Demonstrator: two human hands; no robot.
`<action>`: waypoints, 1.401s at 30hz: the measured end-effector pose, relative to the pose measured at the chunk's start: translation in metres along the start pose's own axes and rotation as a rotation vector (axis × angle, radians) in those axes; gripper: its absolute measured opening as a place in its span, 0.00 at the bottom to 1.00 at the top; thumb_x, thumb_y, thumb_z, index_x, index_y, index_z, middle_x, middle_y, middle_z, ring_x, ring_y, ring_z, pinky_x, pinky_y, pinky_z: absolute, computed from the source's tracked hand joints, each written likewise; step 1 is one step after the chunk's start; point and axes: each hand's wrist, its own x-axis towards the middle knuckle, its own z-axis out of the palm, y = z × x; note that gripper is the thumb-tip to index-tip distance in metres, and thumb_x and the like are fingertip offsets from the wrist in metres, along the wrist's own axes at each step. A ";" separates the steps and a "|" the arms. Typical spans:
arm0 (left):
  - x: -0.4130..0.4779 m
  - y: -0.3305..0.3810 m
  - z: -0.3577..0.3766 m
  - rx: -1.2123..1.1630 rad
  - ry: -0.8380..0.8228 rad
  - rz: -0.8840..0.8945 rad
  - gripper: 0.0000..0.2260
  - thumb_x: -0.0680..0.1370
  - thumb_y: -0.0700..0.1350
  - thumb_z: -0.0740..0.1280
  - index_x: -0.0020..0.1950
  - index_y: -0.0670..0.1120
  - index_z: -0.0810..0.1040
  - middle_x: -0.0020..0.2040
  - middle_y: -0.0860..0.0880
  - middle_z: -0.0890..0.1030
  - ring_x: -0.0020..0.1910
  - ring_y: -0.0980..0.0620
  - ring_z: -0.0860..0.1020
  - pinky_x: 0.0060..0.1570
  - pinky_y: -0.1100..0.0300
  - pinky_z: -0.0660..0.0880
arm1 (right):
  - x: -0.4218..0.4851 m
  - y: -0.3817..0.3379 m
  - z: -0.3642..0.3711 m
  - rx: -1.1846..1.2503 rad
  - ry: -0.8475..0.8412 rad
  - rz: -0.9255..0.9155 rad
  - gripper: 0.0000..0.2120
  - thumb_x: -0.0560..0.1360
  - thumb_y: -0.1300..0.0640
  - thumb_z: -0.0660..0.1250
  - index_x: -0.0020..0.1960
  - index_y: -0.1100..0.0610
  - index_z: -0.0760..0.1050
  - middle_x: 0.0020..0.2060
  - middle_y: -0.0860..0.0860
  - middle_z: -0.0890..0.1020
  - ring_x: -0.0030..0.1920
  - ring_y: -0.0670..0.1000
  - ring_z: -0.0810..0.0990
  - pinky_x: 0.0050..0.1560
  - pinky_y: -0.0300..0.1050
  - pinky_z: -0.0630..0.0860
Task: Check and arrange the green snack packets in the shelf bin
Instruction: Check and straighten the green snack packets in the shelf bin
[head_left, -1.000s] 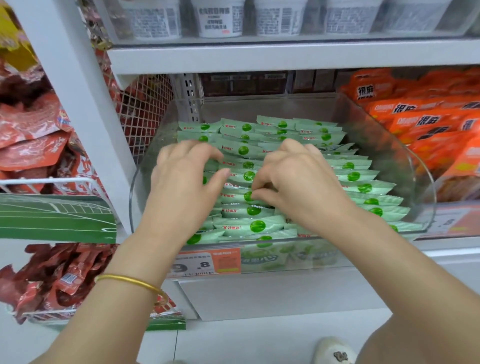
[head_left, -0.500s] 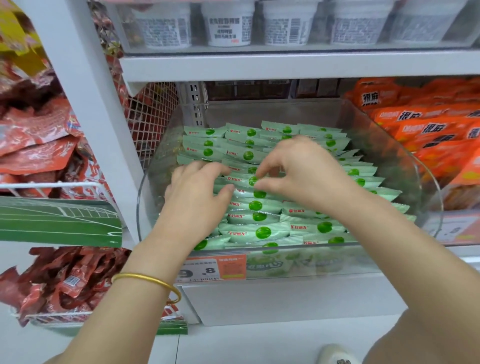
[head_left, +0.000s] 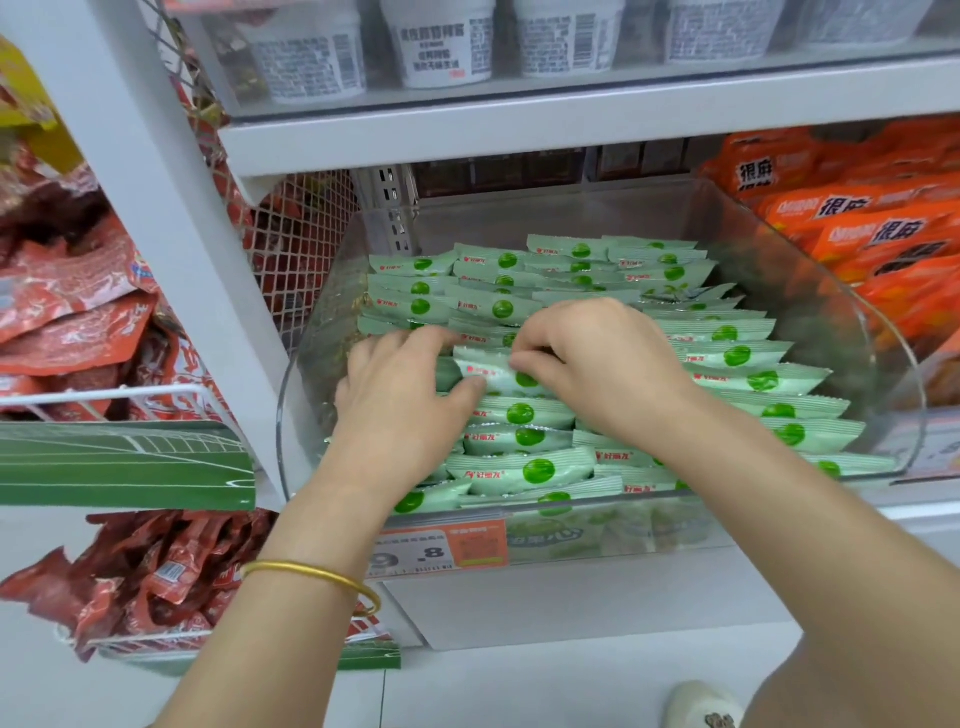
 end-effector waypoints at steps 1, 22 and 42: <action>0.000 0.000 0.000 -0.006 0.002 0.001 0.21 0.76 0.54 0.64 0.69 0.53 0.69 0.68 0.49 0.71 0.69 0.46 0.60 0.67 0.49 0.60 | 0.000 0.001 -0.001 0.043 0.060 0.004 0.08 0.78 0.50 0.61 0.48 0.50 0.79 0.44 0.48 0.82 0.48 0.54 0.79 0.47 0.49 0.75; -0.024 0.016 -0.019 -0.959 -0.036 0.130 0.10 0.72 0.44 0.70 0.51 0.55 0.80 0.53 0.55 0.83 0.54 0.55 0.80 0.51 0.58 0.76 | -0.035 0.012 -0.040 1.077 0.222 0.253 0.07 0.78 0.56 0.62 0.48 0.57 0.77 0.37 0.50 0.82 0.37 0.46 0.80 0.34 0.43 0.80; -0.028 0.028 -0.013 -0.986 -0.069 0.138 0.12 0.73 0.40 0.68 0.52 0.54 0.79 0.49 0.53 0.85 0.44 0.54 0.83 0.41 0.60 0.78 | -0.036 0.024 -0.028 1.054 0.299 0.257 0.09 0.78 0.60 0.62 0.44 0.60 0.79 0.36 0.57 0.82 0.34 0.49 0.78 0.31 0.42 0.77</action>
